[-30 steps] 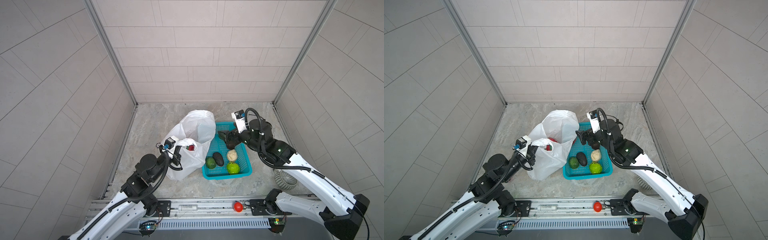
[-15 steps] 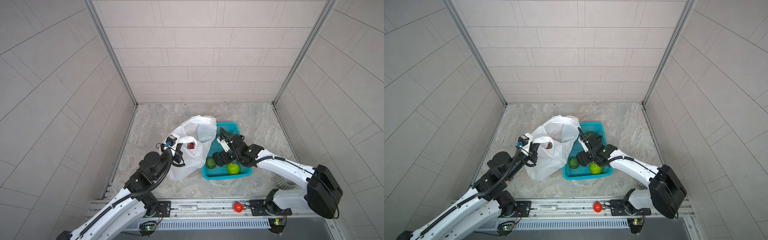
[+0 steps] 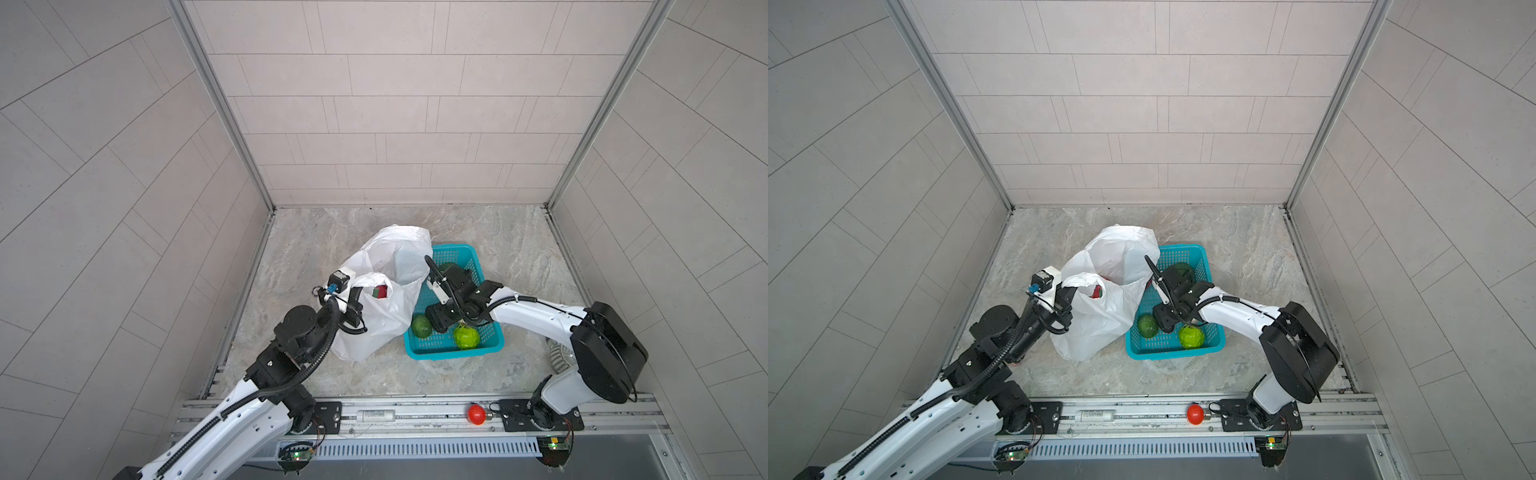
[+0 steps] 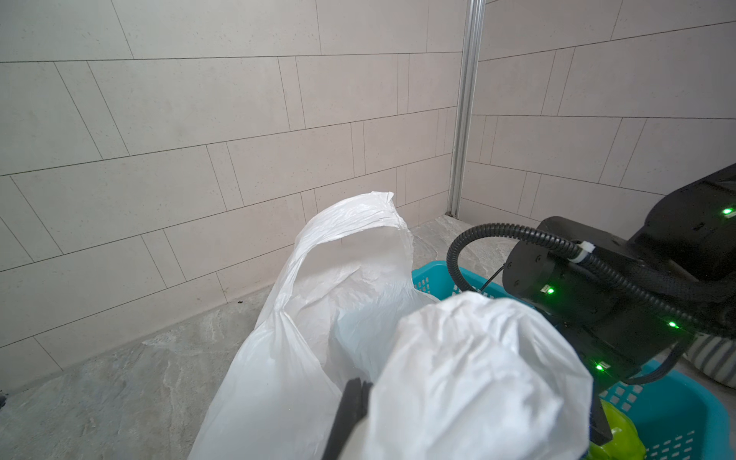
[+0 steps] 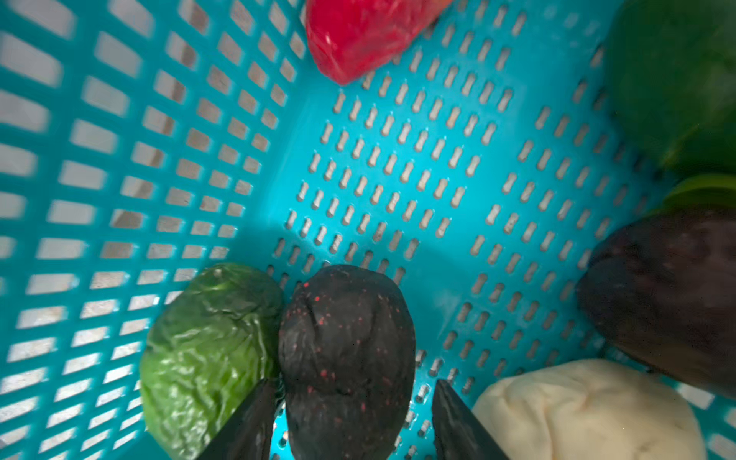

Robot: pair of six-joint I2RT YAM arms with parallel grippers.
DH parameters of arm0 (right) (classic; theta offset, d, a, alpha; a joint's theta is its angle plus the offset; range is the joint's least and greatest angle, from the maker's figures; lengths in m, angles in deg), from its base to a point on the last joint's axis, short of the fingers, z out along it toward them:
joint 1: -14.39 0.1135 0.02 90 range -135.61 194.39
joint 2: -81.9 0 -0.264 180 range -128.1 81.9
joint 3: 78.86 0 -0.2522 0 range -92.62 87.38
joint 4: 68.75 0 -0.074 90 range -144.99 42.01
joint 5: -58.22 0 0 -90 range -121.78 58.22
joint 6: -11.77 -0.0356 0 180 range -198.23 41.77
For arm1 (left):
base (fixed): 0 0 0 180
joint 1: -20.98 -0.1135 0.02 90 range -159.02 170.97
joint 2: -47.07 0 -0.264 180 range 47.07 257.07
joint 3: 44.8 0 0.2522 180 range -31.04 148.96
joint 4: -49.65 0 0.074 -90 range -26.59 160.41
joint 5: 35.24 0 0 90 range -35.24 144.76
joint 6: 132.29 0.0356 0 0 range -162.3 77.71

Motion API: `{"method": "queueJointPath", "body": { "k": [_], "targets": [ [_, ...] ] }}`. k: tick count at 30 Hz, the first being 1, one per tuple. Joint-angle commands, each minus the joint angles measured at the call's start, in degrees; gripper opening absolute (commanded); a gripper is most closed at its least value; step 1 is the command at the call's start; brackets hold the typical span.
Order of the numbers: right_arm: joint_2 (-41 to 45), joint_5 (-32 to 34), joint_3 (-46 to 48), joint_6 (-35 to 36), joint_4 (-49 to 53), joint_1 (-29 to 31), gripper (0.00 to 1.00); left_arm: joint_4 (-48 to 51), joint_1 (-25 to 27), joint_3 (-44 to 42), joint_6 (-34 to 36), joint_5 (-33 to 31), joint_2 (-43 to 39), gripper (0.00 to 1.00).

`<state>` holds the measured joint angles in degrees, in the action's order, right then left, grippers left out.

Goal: Place the fruits into the plastic bag
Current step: 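Lower the right gripper into the basket and grasp the dark avocado, then carry the dark avocado over and lower it into the white bag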

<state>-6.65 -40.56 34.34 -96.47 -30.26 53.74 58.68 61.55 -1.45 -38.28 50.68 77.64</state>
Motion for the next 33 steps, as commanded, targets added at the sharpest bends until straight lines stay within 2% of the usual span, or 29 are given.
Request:
{"method": "queueJointPath", "body": {
  "k": [1,11,14,17,26,30,33],
  "targets": [
    [-0.6,1.1,-0.4,-0.4,0.9,-0.1,0.59,0.1,-0.1,1.4,-1.0,1.2,-0.2,0.0],
    [-4.5,-0.1,-0.7,-0.7,-2.3,-0.4,0.55,0.4,-0.1,1.9,-0.5,1.5,0.2,0.0],
    [-4.9,-0.6,-0.6,-1.0,-3.1,-0.6,0.48,0.4,-0.1,1.9,-0.5,1.7,0.3,0.0],
    [-4.2,-0.7,-0.4,-1.2,-3.2,-0.9,0.36,0.5,-0.1,1.8,-0.5,2.0,0.4,0.0],
    [9.8,6.1,-1.5,-0.6,-0.4,-2.1,0.3,0.9,-0.1,2.1,0.6,2.9,0.8,0.0],
    [16.4,5.8,-2.8,0.6,-3.4,-2.1,0.27,0.8,-0.1,2.2,1.1,3.5,1.1,0.0],
    [19.4,3.1,-5.0,0.2,-6.4,-1.9,0.27,0.9,-0.1,2.3,1.1,4.0,0.8,0.0]
  ]
}}
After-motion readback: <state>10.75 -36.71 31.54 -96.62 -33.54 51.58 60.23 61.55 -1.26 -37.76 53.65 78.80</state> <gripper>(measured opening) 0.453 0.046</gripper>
